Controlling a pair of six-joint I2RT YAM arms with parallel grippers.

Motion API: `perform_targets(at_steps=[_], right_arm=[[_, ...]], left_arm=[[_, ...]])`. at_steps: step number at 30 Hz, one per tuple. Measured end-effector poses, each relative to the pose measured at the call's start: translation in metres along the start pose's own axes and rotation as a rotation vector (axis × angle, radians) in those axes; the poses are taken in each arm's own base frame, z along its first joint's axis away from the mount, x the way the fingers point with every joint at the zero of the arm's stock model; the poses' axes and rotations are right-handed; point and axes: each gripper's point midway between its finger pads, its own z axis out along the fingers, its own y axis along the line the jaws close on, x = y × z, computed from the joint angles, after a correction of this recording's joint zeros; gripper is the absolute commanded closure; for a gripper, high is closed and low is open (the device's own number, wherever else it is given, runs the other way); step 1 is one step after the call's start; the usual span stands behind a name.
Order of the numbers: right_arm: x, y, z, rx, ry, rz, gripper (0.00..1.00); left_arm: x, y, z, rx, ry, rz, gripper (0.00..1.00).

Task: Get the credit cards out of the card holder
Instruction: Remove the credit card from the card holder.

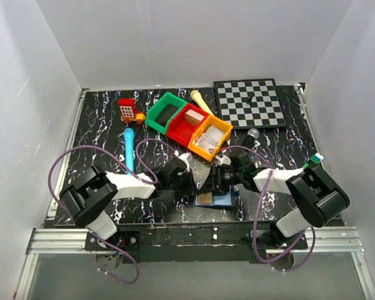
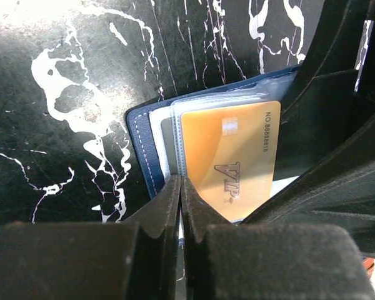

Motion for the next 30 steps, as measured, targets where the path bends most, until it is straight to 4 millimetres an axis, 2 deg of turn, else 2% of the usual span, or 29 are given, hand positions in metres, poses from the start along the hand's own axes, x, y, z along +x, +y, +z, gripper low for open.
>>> perform_targets(at_steps=[7, 30], right_arm=[[0.0, 0.0, -0.001, 0.007, 0.003, -0.004, 0.48], [0.004, -0.005, -0.011, 0.048, 0.006, -0.031, 0.48]], left_arm=[[0.003, 0.006, -0.004, -0.018, -0.004, -0.006, 1.0], [0.004, 0.007, -0.003, -0.033, -0.001, -0.038, 1.0]])
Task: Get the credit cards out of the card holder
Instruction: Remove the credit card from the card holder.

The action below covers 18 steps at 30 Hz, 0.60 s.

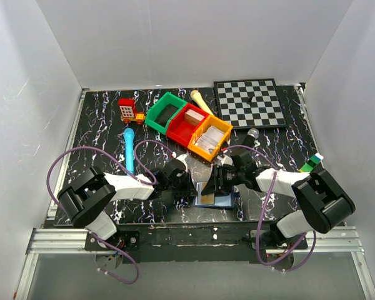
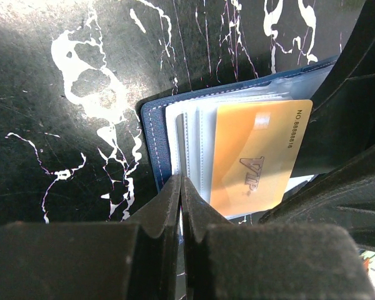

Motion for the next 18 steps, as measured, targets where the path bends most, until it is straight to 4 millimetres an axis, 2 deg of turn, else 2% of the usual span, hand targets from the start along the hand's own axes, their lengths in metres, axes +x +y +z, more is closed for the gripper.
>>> perform_targets(at_steps=[10, 18], right_arm=[[-0.005, 0.001, -0.007, 0.002, -0.027, -0.002, 0.49], [-0.008, -0.001, -0.013, 0.008, -0.046, -0.004, 0.57]], left_arm=[[0.0, 0.0, 0.001, 0.0, 0.0, -0.013, 1.0], [0.0, 0.0, 0.001, -0.001, 0.0, -0.02, 1.0]])
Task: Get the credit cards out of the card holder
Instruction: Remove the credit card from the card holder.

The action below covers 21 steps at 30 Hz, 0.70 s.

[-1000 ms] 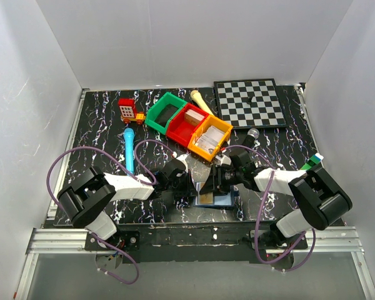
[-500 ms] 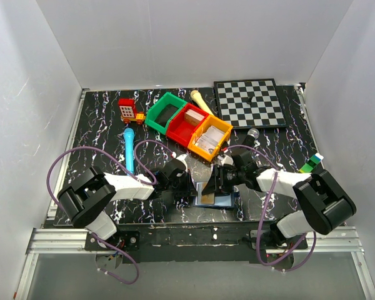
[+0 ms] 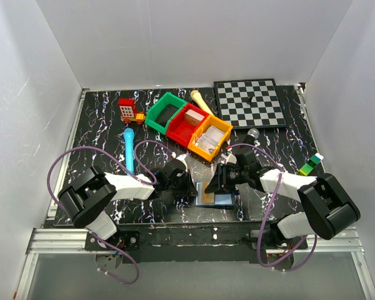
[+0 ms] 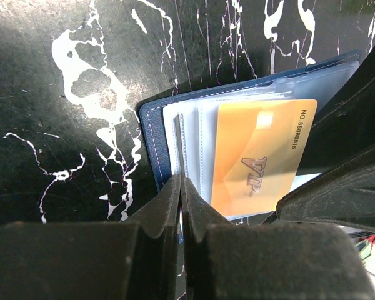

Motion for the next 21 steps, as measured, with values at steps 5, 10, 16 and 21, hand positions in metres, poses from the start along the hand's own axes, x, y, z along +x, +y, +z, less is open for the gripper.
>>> perform_targets(at_steps=[5, 10, 16, 21], right_arm=[[-0.003, 0.0, -0.002, 0.0, -0.012, -0.003, 0.6], [-0.005, 0.0, -0.006, 0.001, -0.023, -0.002, 0.64], [-0.006, -0.004, -0.01, 0.008, -0.036, 0.006, 0.65], [-0.004, -0.008, -0.011, 0.018, -0.033, 0.015, 0.66]], left_arm=[[0.0, -0.001, 0.001, 0.006, 0.0, -0.005, 1.0], [0.0, -0.001, 0.001, 0.008, 0.0, -0.006, 1.0], [0.0, -0.001, 0.001, 0.008, 0.002, -0.007, 1.0], [0.0, -0.001, 0.002, 0.01, 0.003, -0.007, 1.0]])
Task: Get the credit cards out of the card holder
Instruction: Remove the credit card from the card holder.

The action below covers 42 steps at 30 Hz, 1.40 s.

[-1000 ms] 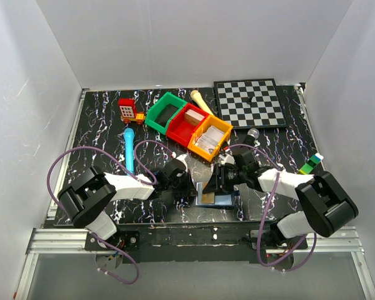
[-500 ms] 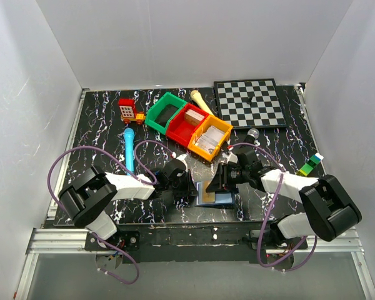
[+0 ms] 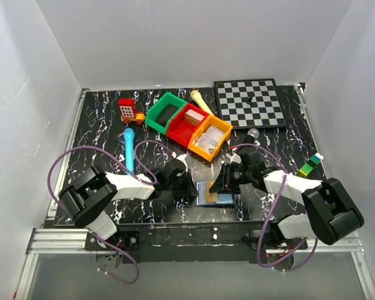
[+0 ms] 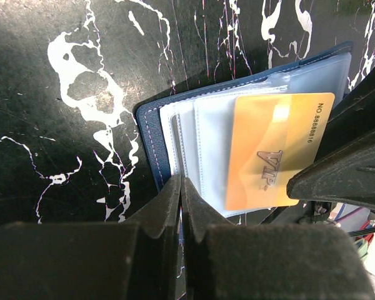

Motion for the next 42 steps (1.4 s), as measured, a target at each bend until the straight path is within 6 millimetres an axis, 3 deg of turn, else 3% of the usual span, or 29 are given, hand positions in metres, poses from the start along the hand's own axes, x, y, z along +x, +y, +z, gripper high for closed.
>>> perform_targets(at_steps=[19, 31, 42], right_arm=[[-0.004, -0.005, -0.006, 0.013, -0.015, 0.004, 0.78], [-0.002, -0.009, -0.007, 0.026, -0.011, 0.005, 0.99], [-0.001, -0.019, -0.013, 0.057, -0.005, 0.035, 0.99]], left_arm=[[0.0, -0.001, 0.0, 0.006, 0.0, 0.0, 1.0], [0.0, -0.001, 0.0, 0.006, 0.0, 0.001, 1.0], [0.0, -0.001, 0.0, 0.01, -0.003, 0.004, 1.0]])
